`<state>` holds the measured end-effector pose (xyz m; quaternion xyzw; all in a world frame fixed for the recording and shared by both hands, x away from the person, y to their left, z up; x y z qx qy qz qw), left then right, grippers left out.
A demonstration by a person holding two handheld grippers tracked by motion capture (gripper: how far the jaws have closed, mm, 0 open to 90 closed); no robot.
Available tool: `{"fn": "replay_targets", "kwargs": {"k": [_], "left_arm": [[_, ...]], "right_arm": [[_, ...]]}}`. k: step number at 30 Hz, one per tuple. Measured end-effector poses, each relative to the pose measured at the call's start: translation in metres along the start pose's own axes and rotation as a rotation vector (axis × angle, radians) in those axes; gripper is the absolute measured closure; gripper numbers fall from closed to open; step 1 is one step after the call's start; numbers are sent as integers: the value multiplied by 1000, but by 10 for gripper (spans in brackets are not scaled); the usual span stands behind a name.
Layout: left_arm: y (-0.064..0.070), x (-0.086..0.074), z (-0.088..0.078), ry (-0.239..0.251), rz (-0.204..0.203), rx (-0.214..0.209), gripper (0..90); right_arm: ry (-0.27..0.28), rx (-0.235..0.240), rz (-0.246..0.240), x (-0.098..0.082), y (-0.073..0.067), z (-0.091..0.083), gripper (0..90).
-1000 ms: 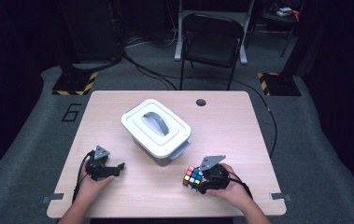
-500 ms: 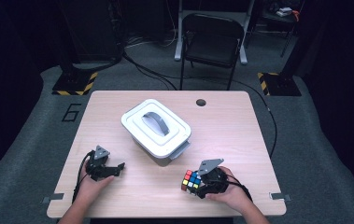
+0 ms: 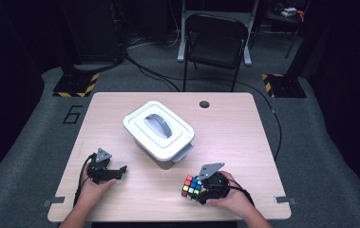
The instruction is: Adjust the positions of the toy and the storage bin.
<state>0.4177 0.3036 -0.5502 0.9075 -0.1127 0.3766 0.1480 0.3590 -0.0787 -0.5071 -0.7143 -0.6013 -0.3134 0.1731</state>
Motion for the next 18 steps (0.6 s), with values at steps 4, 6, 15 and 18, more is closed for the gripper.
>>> {"fn": "replay_targets", "kwargs": {"k": [4,6,15,18], "left_arm": [[0,0,0,0,0,0,138],[0,0,0,0,0,0,138],[0,0,0,2,-1,3,138],[1,0,0,1,-4,4,139]], "right_arm": [[9,-3,10,0,2,-3,283],[24,-7,29,1,3,-5,264],[91,-16,72,9,6,-23,261],[104,-16,79,11,8,-26,266]]}}
Point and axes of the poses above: each handheld gripper's, and its own axes: z roughly forward along the jaws, x roughly out of its top, y roughly to its right, the point moved 3 cm from there along z, roughly forward along the jaws, and after that the axes turned 14 degrees about -z, right-handed, at the moved point
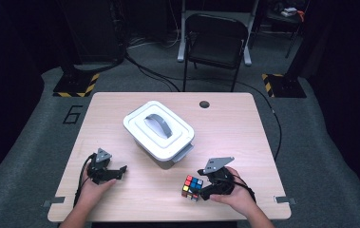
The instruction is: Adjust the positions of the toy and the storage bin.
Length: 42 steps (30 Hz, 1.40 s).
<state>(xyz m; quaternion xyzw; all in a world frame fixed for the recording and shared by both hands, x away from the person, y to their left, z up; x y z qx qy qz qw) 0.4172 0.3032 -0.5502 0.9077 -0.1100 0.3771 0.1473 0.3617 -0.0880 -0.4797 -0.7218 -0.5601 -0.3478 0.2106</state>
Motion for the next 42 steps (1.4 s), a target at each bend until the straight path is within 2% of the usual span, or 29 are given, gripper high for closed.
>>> {"fn": "replay_targets", "kwargs": {"k": [1,6,15,18,25,35,42], "left_arm": [[0,0,0,0,-1,0,139],[0,0,0,2,-5,3,139],[0,0,0,2,-5,3,139],[0,0,0,1,-5,3,139],[0,0,0,2,-5,2,139],[0,0,0,2,-5,2,139],[0,0,0,1,-5,3,139]], "right_arm": [[13,3,16,4,1,-2,269],[24,-7,32,11,5,-8,286],[3,-37,32,21,13,-13,301],[6,-46,28,28,17,-16,314],[25,-74,49,47,28,-25,338],[43,-103,69,66,39,-35,374],[51,-125,63,78,46,-41,377]]}}
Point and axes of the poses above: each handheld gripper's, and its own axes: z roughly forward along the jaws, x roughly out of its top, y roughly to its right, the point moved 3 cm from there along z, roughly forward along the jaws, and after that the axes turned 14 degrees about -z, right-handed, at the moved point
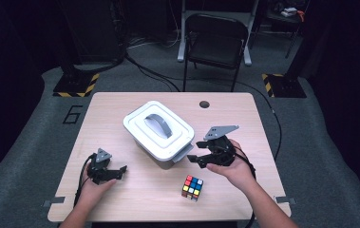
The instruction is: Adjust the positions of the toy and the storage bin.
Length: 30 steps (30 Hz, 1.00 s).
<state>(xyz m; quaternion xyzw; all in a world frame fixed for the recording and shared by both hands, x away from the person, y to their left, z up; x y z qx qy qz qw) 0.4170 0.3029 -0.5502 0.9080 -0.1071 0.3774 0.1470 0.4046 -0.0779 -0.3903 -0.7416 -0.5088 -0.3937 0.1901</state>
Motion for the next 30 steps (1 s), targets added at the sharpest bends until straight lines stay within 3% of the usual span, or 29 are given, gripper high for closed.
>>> {"fn": "replay_targets", "kwargs": {"k": [10,15,30], "left_arm": [[0,0,0,0,0,0,139],[0,0,0,0,0,0,139],[0,0,0,0,0,0,139]], "right_arm": [[-8,-39,-13,18,9,1,383],[-7,-44,7,23,14,6,382],[-32,-68,15,34,28,32,390]]}}
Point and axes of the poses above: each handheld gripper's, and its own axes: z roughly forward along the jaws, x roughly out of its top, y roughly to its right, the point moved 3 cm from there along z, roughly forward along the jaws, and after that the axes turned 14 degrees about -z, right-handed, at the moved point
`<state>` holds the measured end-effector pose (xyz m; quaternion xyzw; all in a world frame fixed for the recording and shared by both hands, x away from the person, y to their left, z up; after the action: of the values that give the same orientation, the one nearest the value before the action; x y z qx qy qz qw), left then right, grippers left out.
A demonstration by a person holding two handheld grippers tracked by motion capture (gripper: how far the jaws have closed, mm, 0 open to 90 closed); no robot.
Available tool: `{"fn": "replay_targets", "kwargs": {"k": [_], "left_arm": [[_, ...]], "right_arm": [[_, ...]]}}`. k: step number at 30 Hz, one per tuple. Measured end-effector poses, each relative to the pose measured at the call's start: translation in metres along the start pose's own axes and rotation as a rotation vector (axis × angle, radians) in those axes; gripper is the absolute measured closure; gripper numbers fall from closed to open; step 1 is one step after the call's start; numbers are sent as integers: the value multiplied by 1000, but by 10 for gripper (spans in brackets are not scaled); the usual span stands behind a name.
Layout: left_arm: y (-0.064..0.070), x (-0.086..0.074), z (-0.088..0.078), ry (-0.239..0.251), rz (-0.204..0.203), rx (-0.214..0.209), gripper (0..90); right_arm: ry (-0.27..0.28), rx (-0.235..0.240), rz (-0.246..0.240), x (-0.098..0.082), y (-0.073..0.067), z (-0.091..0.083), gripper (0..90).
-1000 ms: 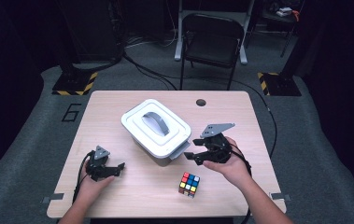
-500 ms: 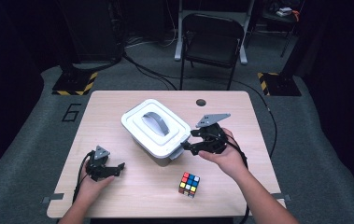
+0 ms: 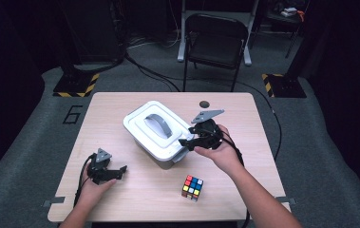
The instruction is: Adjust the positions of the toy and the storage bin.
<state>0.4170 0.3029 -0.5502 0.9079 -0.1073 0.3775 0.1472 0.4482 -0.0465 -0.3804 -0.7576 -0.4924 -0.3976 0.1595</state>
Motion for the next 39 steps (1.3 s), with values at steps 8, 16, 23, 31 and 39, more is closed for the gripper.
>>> {"fn": "replay_targets", "kwargs": {"k": [8,16,23,31,39], "left_arm": [[0,0,0,0,0,0,139],[0,0,0,0,0,0,139],[0,0,0,0,0,0,139],[0,0,0,0,0,0,138],[0,0,0,0,0,0,139]], "right_arm": [[-2,-4,-9,8,2,15,396],[-6,-2,9,12,4,28,400],[-11,0,0,17,6,36,401],[-15,-3,16,23,7,44,418],[-17,-5,7,28,6,56,418]]}}
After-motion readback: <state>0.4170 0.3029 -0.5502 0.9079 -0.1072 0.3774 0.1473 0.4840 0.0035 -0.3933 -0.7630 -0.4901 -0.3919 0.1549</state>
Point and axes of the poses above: each handheld gripper's, and its own axes: z roughly forward along the jaws, x roughly out of its top, y roughly to its right, the point moved 3 cm from there along z, roughly forward along the jaws, and after that the axes turned 14 degrees about -z, right-handed, at the moved point
